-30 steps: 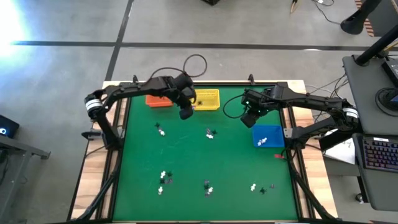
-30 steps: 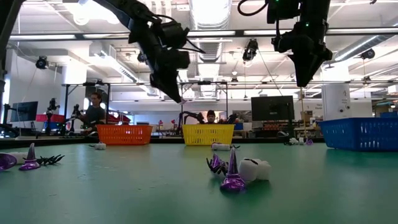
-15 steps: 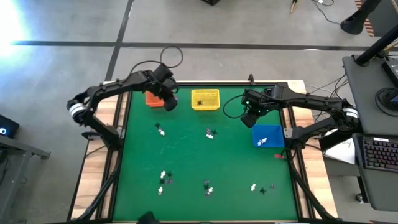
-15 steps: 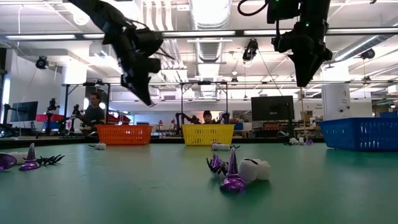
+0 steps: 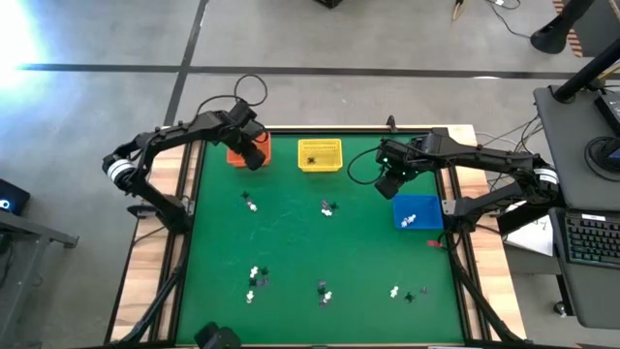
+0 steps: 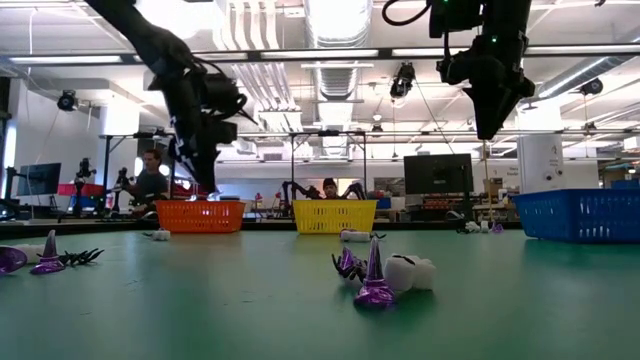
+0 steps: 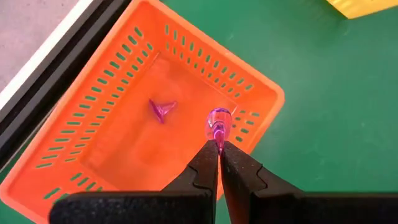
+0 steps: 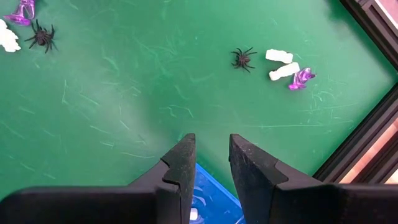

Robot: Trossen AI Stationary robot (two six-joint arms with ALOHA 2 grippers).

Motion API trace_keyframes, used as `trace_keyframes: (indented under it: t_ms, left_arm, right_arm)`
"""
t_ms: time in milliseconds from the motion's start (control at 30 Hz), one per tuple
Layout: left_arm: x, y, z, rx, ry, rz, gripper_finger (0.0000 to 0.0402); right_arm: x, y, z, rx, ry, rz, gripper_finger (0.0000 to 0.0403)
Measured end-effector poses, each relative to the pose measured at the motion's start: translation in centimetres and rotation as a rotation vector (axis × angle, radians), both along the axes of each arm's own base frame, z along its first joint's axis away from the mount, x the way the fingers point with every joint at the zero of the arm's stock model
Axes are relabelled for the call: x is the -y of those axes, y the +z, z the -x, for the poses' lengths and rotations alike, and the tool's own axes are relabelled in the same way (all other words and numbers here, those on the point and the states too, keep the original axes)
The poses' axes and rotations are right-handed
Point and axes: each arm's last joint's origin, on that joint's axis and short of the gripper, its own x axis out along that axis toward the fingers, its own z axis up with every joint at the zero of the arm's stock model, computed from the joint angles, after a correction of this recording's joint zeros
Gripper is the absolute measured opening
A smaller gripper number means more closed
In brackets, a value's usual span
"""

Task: Sort Halloween decoration
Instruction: Put the violet hat toy into the orange basket, then put the black spider toy into the yellow basket

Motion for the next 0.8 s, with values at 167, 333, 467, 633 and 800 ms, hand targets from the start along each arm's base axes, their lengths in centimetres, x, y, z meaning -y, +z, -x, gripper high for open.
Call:
trace_keyframes:
  t_ms: [167,333,467,633,800]
  left_arm:
    - [-0.12,-0.12,0.25,-0.004,0.010,0.004,0.0000]
    - [-0.13,-0.10,0.28,-0.006,0.010,0.006,0.0006]
    - [-0.15,-0.02,0.29,-0.010,-0.004,0.002,0.0022]
    - [-0.05,-0.05,0.32,-0.008,-0.021,0.017,0.0047]
    - [0.09,0.34,0.36,0.001,-0.029,0.007,0.0061]
  right_arm:
    - [0.00,0.00,0.00,0.000,0.000,0.000,0.0091]
    - [0.01,0.00,0.00,0.000,-0.001,0.000,0.0091]
    - [0.01,0.00,0.00,0.002,-0.004,0.000,0.0091]
    - [-0.01,0.00,-0.02,0.017,-0.056,-0.015,0.0091]
    - [-0.02,0.00,-0.03,0.041,-0.143,-0.032,0.0091]
